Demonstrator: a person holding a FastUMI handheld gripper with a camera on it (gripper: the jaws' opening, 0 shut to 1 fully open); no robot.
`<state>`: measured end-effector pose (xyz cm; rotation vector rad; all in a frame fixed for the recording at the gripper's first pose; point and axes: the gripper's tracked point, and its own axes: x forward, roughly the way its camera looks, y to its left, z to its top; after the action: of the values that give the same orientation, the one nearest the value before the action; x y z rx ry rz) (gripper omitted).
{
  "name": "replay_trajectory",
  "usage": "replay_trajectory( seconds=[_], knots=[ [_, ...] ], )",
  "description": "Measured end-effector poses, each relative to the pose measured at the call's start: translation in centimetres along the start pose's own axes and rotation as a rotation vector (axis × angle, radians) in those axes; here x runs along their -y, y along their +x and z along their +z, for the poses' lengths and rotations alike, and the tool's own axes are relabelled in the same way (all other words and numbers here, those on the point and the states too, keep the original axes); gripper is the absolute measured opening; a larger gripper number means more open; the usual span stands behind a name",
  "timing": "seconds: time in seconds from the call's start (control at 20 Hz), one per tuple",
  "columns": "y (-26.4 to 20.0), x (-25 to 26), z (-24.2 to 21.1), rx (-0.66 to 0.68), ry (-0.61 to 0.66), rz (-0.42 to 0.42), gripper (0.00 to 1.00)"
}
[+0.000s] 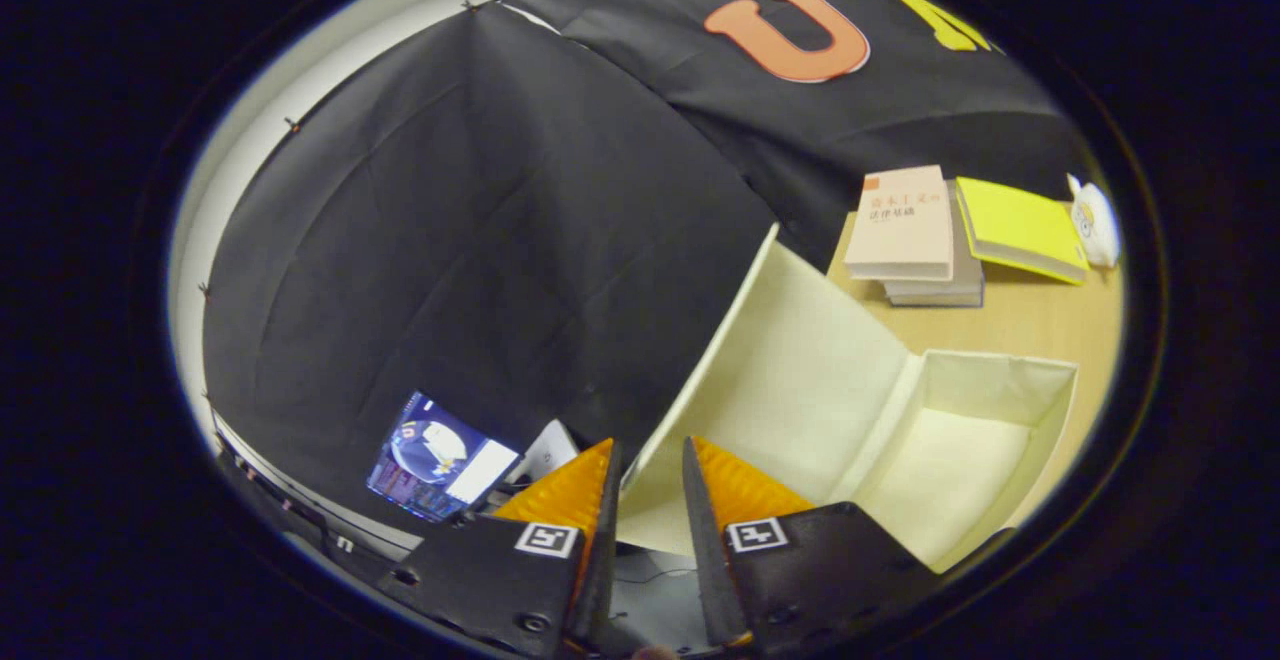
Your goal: Open the storage box then place both shoes into the box .Put the left shoe in first, then the right shoe, with the right side of both shoes facing outward in a uniform manner.
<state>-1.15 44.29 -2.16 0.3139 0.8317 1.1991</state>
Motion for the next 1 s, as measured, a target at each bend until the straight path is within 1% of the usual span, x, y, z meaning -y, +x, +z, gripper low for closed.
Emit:
replay_trajectory(
  seconds=[0.1,0.15,0.3,0.5,0.7,0.85,1.0],
  knots=[
    [0.5,-0.4,0.5,0.027,-0.004,-0.033,0.73],
    [0.0,0.2,0.7,0.046,-0.008,-0.060,0.86],
    [-1.5,1.6,1.4,0.092,-0.040,-0.134,0.94],
    [-6.5,4.4,1.6,0.171,-0.134,-0.302,0.97],
    [-13.2,7.9,1.6,0.264,-0.204,-0.486,0.98],
    [-18.9,10.9,1.2,0.333,-0.219,-0.619,0.98],
    [-23.8,13.9,0.0,0.369,-0.203,-0.720,0.98]
  ],
)
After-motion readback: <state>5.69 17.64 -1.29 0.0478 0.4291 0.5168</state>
